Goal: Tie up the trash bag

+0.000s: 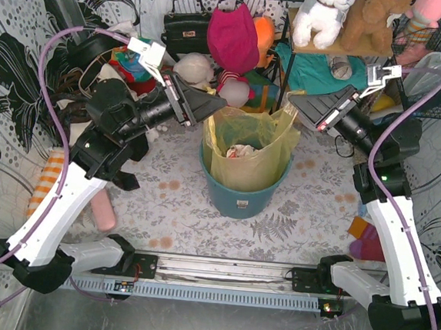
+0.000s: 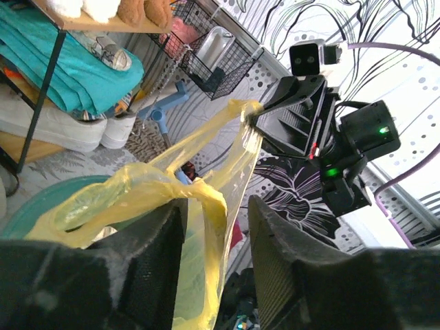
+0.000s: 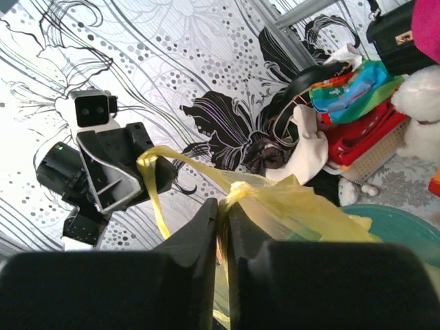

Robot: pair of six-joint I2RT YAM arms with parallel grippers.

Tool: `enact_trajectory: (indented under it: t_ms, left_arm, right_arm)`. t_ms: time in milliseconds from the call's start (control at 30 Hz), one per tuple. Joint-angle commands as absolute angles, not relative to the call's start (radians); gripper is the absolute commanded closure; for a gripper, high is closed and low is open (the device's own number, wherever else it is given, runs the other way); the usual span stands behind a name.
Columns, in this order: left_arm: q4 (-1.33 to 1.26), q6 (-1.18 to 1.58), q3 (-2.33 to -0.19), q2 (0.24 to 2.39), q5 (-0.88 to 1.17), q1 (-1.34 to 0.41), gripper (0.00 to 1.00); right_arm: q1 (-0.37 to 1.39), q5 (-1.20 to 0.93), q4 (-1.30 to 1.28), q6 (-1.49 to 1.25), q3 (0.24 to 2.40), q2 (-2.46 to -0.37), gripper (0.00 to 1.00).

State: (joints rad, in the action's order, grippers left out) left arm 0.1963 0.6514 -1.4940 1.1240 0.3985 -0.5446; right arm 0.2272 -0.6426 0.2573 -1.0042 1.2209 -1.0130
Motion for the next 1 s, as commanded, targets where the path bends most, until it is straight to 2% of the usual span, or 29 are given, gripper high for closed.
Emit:
enact_trajectory:
  t_ms: [0,133,267,400,533,733,967]
  left_arm:
    - [0.205,0.614,-1.556,1.14,0.391,-0.549,0.57]
    - [0.244,0.593,-1.612,1.157,0.401,-0.549,0.86]
    - [0.296,0.555,-1.721,1.196,0.402,-0.549,0.99]
    - [0.397,0.491,-1.869,1.266,0.415,-0.549,1.0]
    - [0.449,0.462,-1.871,1.285,0.428,-0.549,1.0]
    - [0.443,0.462,-1.739,1.249,0.423,-0.548,1.0]
    - [0.447,0.45,-1.672,1.207,0.395,-0.549,1.0]
  right_arm:
    - [0.233,-0.694,0.31,-1.0,1.292,-1.027,1.0]
    - [0.232,-0.684,0.277,-0.971,1.352,-1.038,1.0]
    - [0.233,-0.652,0.098,-0.817,1.502,-1.062,1.0]
    - [0.233,-0.63,-0.311,-0.611,1.76,-1.124,1.0]
    - [0.233,-0.627,-0.674,-0.468,1.898,-1.189,1.0]
    - [0.233,-0.558,-0.947,-0.336,1.898,-1.204,1.0]
    - [0.234,-0.368,-1.115,-0.251,1.845,-1.21,1.0]
